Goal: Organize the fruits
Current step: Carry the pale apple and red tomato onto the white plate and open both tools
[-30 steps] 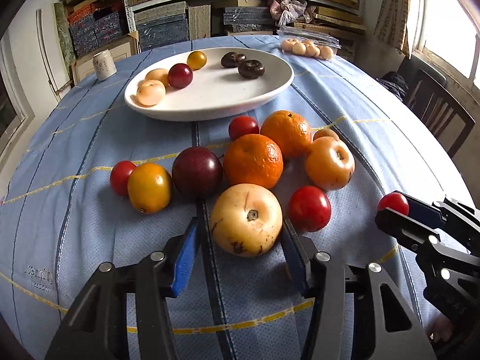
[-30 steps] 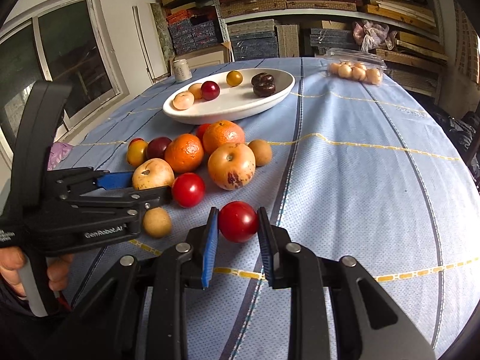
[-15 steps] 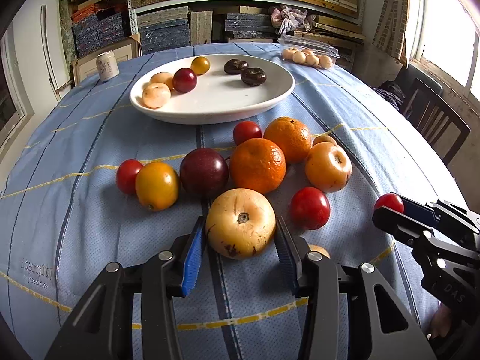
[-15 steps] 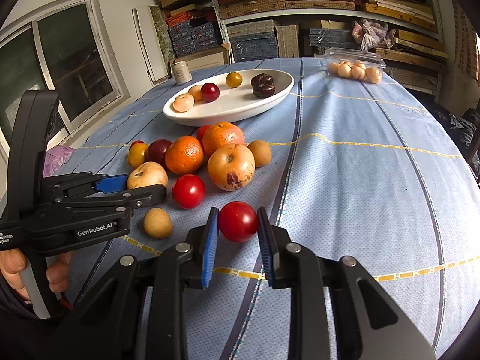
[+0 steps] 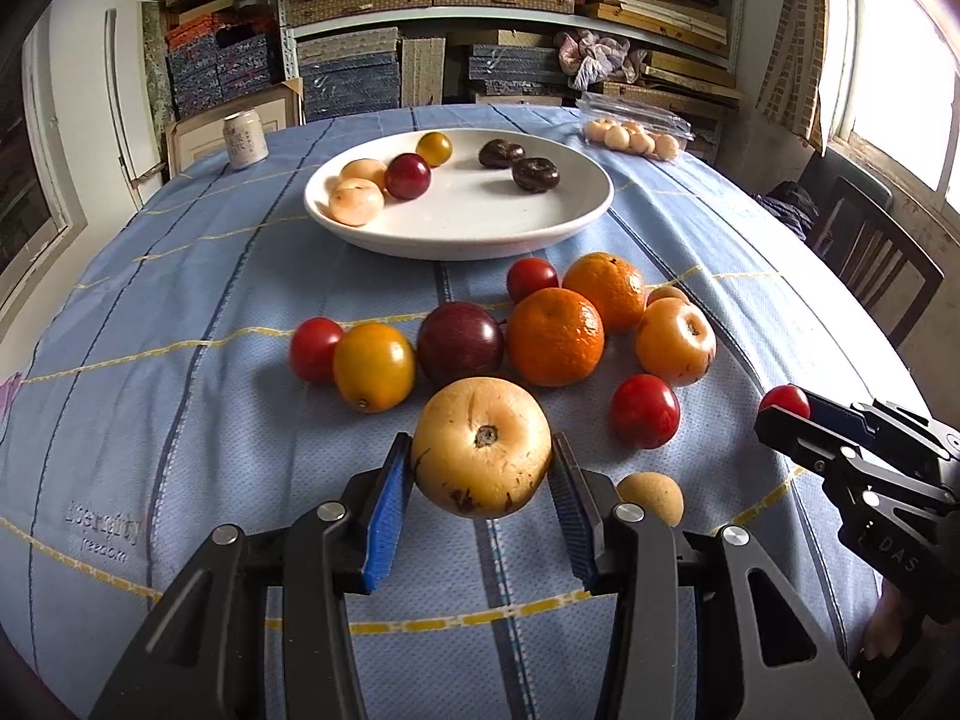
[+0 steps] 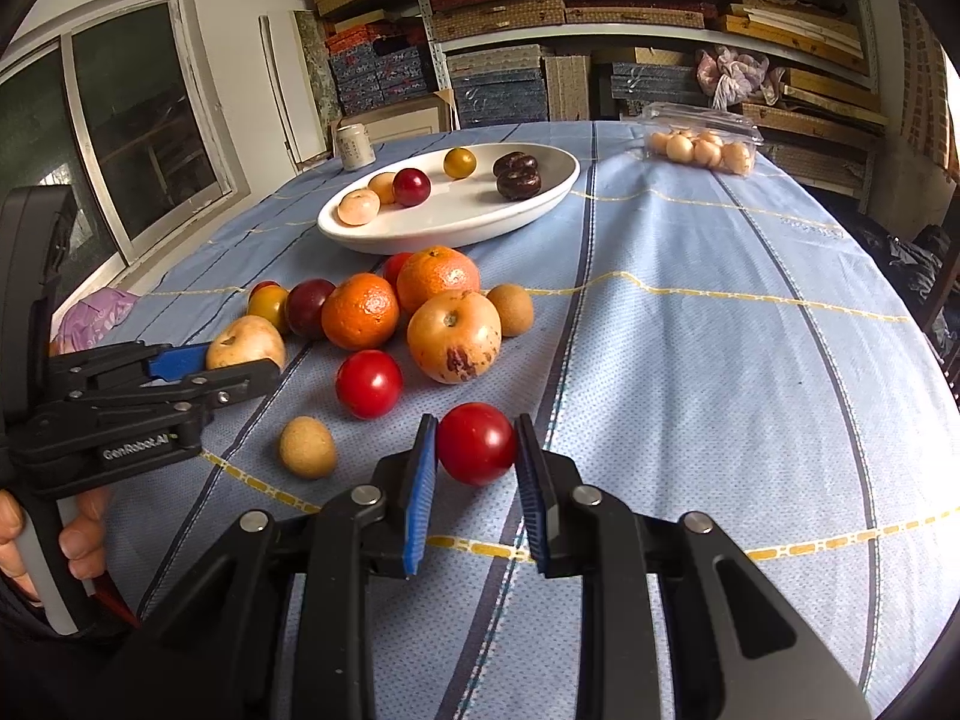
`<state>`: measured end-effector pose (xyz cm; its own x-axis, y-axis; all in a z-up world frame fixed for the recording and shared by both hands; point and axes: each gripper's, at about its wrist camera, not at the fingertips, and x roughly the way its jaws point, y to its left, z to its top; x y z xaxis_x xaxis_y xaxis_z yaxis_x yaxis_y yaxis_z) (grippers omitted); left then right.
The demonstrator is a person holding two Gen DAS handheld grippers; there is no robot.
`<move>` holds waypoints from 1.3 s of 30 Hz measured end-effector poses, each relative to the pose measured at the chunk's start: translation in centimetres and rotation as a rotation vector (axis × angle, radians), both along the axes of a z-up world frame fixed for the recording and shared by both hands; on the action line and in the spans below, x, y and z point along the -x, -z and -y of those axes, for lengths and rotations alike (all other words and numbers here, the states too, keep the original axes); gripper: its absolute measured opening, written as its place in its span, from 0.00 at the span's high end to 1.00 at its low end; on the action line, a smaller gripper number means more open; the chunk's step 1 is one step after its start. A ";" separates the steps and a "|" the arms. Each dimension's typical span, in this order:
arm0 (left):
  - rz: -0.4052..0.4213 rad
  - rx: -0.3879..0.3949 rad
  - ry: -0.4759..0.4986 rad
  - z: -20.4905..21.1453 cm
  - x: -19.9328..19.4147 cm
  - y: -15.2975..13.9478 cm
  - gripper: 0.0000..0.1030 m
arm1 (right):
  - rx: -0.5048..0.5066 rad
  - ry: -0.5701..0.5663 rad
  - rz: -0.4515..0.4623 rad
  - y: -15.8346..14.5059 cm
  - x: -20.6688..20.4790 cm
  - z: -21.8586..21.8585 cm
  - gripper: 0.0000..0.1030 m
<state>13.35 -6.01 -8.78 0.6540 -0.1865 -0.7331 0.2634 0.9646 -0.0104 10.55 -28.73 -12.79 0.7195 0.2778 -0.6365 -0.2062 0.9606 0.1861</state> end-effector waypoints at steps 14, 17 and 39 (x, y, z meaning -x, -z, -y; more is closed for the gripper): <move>0.039 0.021 -0.033 -1.8 1.1 -1.1 0.56 | 0.016 0.017 0.014 -0.2 0.3 -0.1 0.76; 0.044 0.025 -0.039 -2.1 1.2 -1.3 0.56 | 0.015 0.016 0.016 -0.2 0.4 0.0 0.76; 0.124 0.013 -0.020 -1.9 -3.4 -6.5 0.56 | 0.040 -0.071 0.091 -9.2 -5.1 0.1 0.76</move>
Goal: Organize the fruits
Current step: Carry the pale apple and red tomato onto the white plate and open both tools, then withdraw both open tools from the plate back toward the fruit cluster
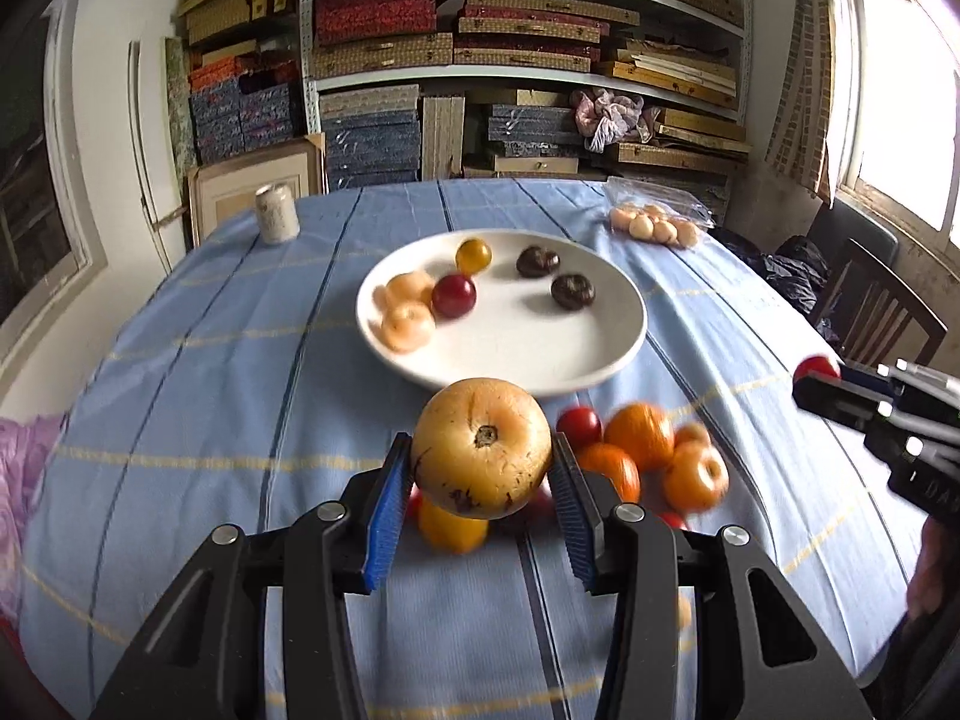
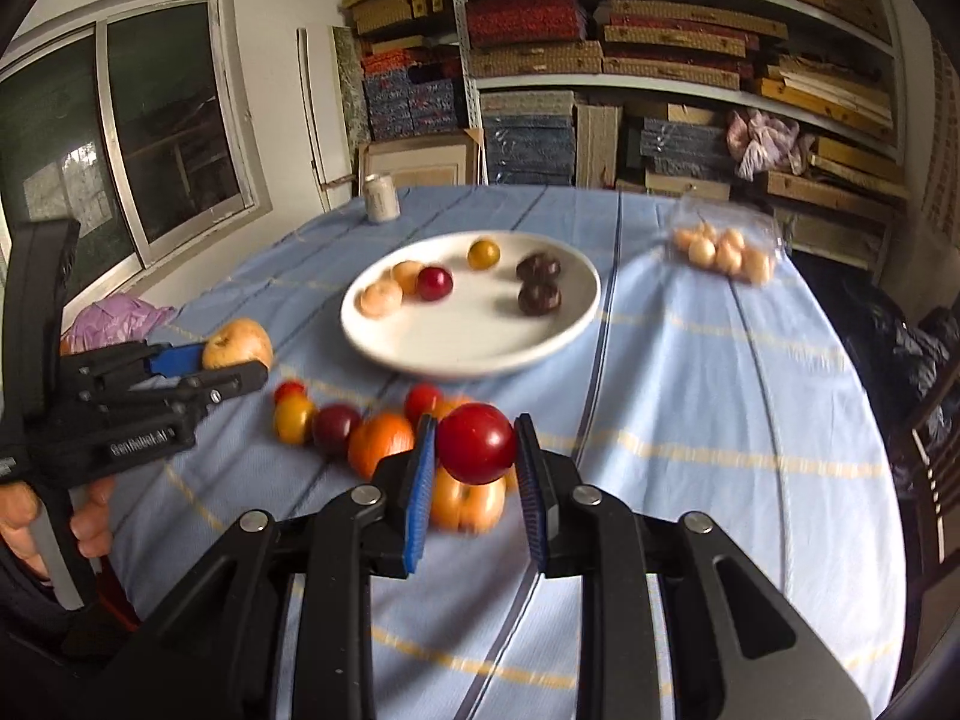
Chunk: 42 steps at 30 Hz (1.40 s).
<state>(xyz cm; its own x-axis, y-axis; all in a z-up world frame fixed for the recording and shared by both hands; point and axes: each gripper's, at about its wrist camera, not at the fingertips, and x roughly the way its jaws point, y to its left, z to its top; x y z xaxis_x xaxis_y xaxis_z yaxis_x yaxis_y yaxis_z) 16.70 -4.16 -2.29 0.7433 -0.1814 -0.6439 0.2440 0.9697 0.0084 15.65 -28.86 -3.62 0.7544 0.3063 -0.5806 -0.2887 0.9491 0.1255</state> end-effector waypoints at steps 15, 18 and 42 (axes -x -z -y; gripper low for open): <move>-0.102 -0.002 -0.006 2.3 -12.9 3.1 0.56 | -0.005 -0.070 -0.167 1.0 -20.1 -3.3 0.76; -0.124 -0.006 -0.016 2.4 -14.4 3.9 0.56 | 0.010 -0.080 -0.211 2.5 -23.6 -4.6 0.76; -0.063 0.016 -0.031 0.0 -10.0 0.5 0.40 | 0.040 -0.030 -0.154 1.5 -20.5 -3.1 0.61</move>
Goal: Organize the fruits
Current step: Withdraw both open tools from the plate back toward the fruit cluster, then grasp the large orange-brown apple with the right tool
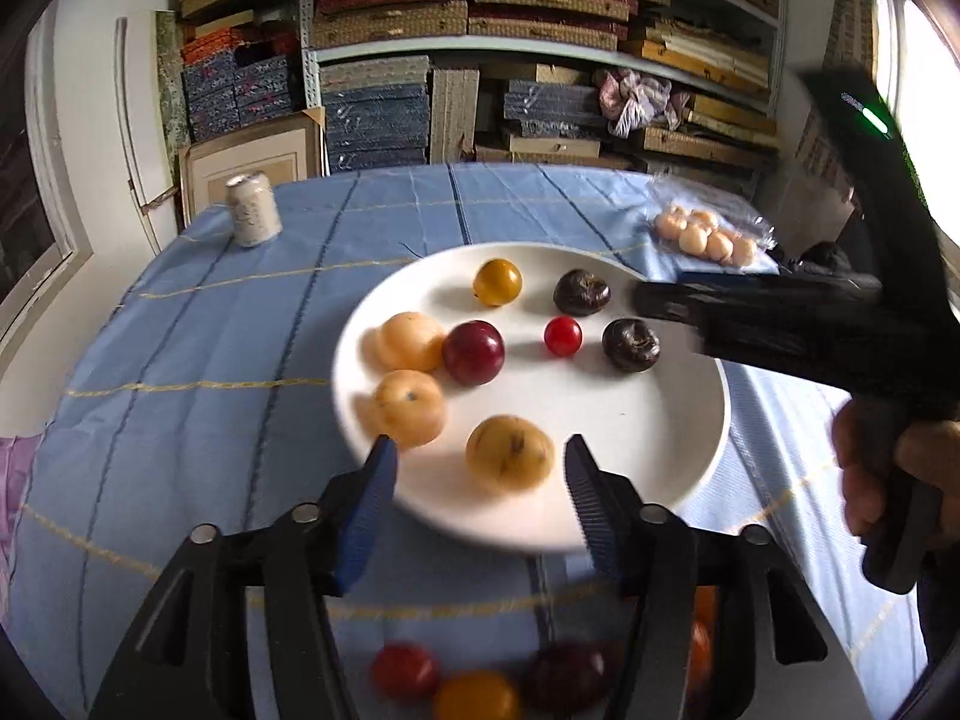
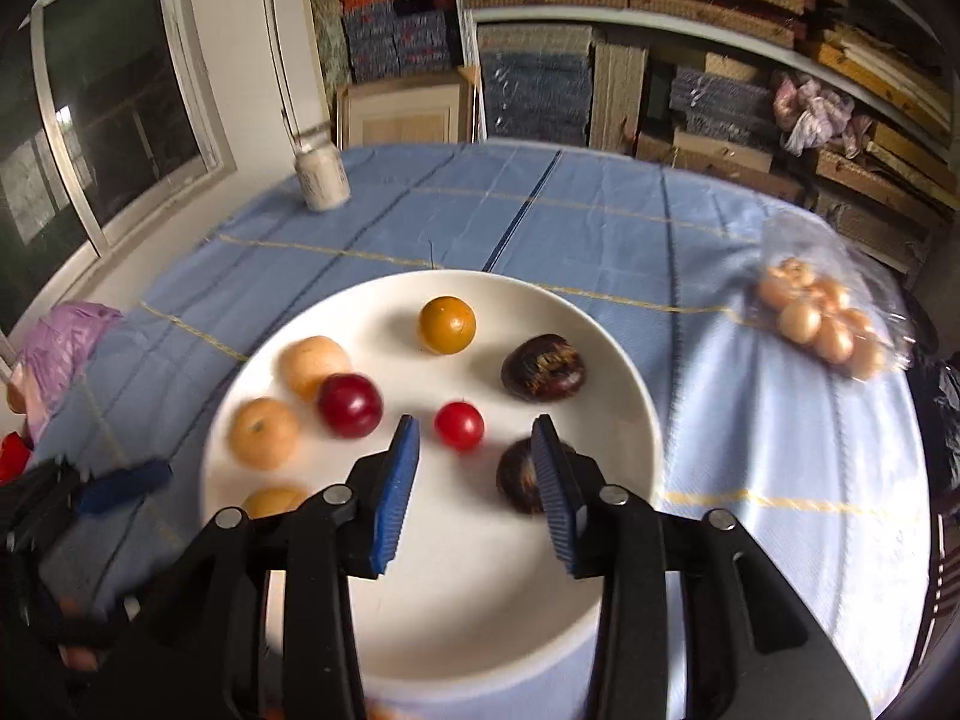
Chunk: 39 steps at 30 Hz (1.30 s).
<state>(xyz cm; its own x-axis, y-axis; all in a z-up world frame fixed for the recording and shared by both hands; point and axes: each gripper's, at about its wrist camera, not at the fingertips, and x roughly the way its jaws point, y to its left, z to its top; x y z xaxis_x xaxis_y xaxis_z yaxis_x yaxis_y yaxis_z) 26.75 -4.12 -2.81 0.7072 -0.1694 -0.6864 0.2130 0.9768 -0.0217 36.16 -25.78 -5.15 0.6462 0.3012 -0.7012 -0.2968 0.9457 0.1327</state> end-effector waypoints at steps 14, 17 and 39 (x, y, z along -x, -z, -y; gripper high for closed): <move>-0.057 -0.016 0.083 -1.8 10.6 3.8 0.30 | 0.089 -0.063 0.021 4.9 18.9 -0.3 0.56; -0.077 -0.010 0.087 -1.6 11.1 4.9 0.30 | 0.089 -0.017 0.015 6.1 18.9 -0.3 0.56; -0.112 0.024 -0.020 -2.5 8.5 6.4 0.33 | 0.023 0.054 -0.032 7.6 17.2 0.0 0.58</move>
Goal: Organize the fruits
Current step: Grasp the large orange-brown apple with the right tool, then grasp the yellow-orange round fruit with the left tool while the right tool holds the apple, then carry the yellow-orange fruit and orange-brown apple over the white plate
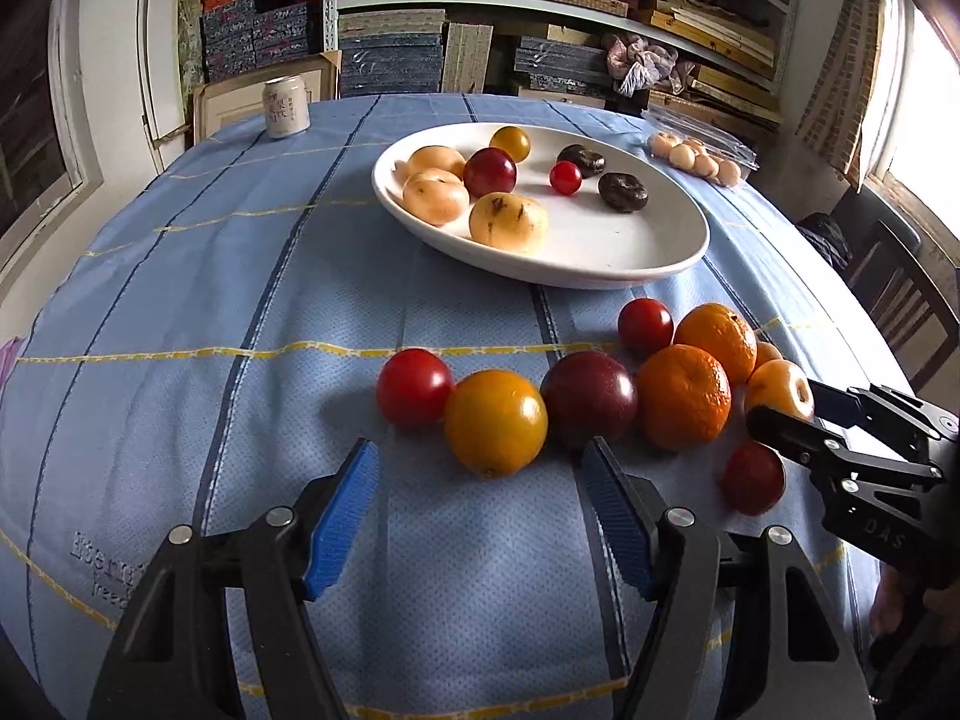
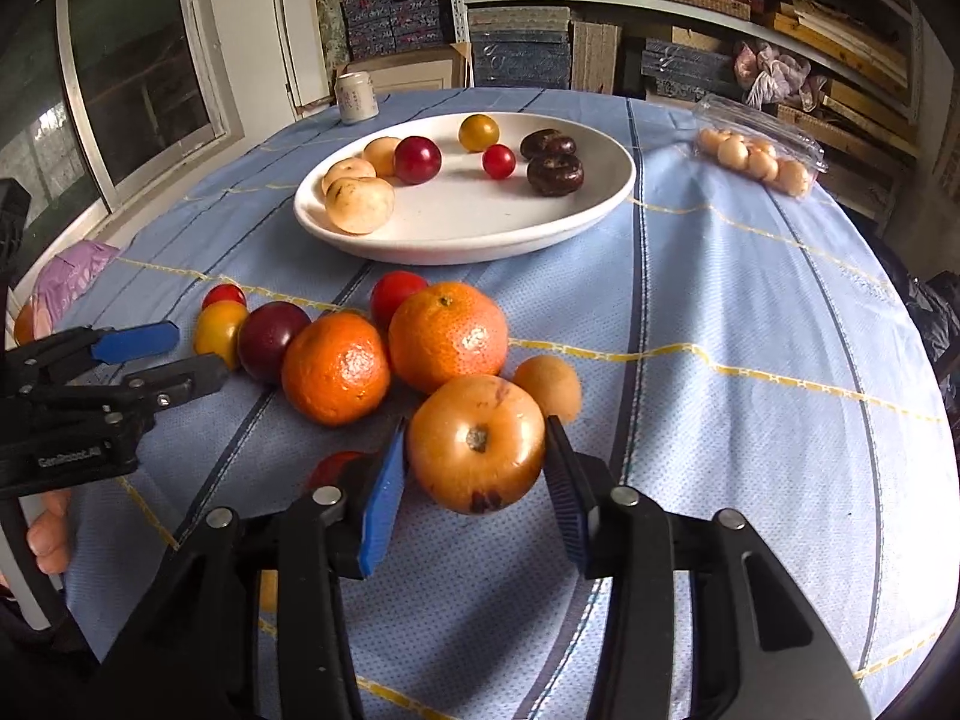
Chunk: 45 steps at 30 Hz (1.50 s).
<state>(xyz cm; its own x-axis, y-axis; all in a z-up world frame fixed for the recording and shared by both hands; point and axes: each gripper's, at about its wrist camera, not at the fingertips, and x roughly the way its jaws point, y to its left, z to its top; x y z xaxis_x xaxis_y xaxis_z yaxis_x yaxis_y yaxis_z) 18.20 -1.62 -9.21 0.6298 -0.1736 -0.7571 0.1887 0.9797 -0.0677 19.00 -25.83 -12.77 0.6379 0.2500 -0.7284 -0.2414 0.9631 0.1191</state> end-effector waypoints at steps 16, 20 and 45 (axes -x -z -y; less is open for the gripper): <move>0.007 0.033 0.016 0.7 -1.1 0.6 0.59 | -0.001 0.007 0.020 -0.3 0.3 0.0 0.58; 0.022 0.037 0.011 0.6 -1.3 0.5 0.63 | -0.001 0.010 0.021 -0.3 0.3 0.1 0.58; 0.065 0.069 0.070 0.2 2.7 -1.8 0.63 | 0.015 0.015 0.095 -1.3 1.6 0.1 0.58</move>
<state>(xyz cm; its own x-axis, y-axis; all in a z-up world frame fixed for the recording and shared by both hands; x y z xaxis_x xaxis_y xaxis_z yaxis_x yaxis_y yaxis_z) 15.49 -1.81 -7.43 0.6614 -0.2693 -0.7000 0.2623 0.9574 -0.1205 17.40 -25.93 -11.49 0.7077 0.2297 -0.6682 -0.2366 0.9681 0.0823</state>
